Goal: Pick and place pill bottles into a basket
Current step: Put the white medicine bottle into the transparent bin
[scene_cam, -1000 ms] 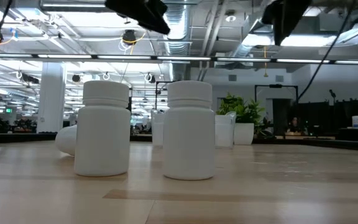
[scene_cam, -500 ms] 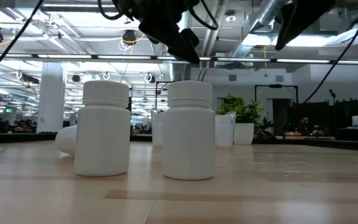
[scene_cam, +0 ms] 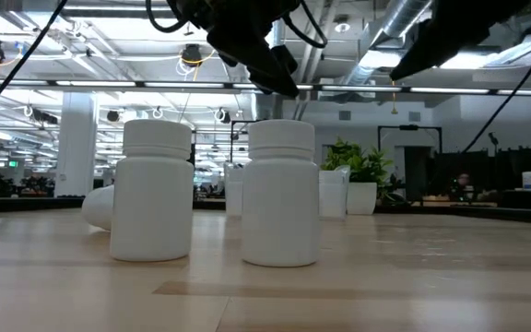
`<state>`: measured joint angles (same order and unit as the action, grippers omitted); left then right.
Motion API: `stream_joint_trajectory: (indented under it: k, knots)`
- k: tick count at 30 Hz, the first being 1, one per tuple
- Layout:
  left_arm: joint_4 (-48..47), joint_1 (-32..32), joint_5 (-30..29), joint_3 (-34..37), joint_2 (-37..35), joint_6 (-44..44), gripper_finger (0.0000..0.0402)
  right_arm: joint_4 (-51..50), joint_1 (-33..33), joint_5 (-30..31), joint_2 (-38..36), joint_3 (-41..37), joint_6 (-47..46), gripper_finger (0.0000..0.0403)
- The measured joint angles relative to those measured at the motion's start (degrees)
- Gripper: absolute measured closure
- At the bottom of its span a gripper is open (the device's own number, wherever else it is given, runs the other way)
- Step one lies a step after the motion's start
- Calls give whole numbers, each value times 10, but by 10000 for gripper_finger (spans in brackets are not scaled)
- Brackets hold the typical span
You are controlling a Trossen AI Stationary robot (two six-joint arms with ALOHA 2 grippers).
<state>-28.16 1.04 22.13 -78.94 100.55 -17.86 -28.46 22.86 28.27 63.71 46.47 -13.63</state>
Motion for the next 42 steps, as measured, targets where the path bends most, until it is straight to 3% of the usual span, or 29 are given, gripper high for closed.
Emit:
stream_joint_trajectory:
  k: [8,20,29,42]
  knots:
    - [-9,-13,0,1,10,33,184,3,8,-3,-6,-11,0,246]
    - [21,-6,12,0,44,52,184,-20,7,-2,-5,-11,1,226]
    - [24,3,20,1,66,61,153,-68,-3,-2,-14,-12,2,223]
    - [20,2,-58,1,65,46,122,-103,-27,-3,-36,-11,19,227]
